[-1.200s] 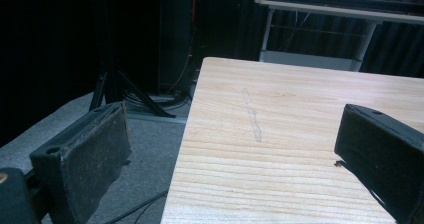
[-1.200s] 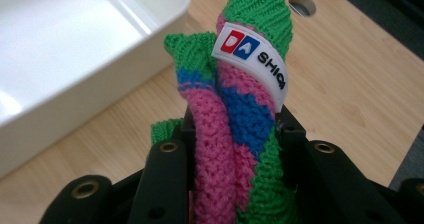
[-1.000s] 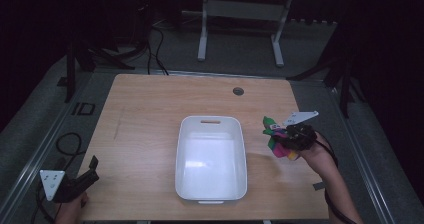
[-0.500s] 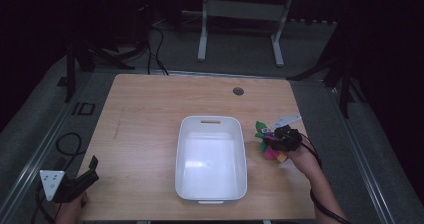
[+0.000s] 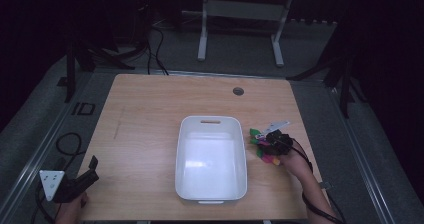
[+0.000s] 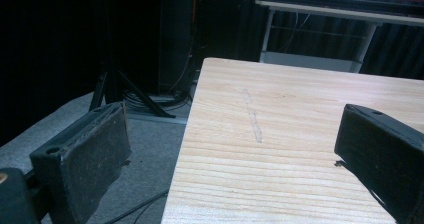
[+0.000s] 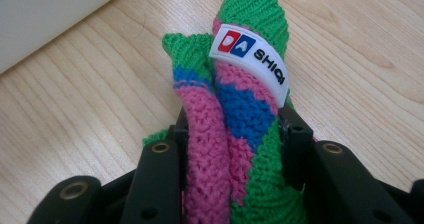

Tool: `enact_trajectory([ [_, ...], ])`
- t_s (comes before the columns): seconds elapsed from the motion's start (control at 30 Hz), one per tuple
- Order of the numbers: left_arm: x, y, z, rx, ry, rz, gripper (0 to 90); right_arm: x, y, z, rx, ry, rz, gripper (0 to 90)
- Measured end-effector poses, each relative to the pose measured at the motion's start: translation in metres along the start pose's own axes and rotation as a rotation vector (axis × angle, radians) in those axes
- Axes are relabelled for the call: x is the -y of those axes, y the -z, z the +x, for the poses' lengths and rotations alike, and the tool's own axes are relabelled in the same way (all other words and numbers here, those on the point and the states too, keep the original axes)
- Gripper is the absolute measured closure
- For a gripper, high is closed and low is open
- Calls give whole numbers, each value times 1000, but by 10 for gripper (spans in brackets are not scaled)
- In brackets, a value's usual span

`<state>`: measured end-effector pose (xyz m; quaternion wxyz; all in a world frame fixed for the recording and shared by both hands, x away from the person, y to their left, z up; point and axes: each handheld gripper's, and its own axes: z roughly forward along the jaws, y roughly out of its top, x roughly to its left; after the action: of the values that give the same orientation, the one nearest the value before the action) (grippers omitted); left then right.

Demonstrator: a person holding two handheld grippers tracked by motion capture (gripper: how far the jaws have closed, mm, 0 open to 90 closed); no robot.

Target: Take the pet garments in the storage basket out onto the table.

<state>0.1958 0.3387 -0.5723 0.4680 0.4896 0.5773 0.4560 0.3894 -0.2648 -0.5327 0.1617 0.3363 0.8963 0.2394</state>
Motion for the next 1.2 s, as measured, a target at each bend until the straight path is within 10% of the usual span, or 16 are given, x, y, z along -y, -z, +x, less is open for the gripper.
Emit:
enact_trajectory([
  [0.53, 0, 0, 1, 0, 7, -4, 18, -7, 46, -6, -55, -70, -105, 148],
  [0.77, 0, 0, 1, -1, 6, -3, 18, 8, 72, -9, -49, -147, -206, 109],
  [1.2, 0, 0, 0, -2, 5, 2, 18, 70, 93, -21, 208, -344, -410, 109],
])
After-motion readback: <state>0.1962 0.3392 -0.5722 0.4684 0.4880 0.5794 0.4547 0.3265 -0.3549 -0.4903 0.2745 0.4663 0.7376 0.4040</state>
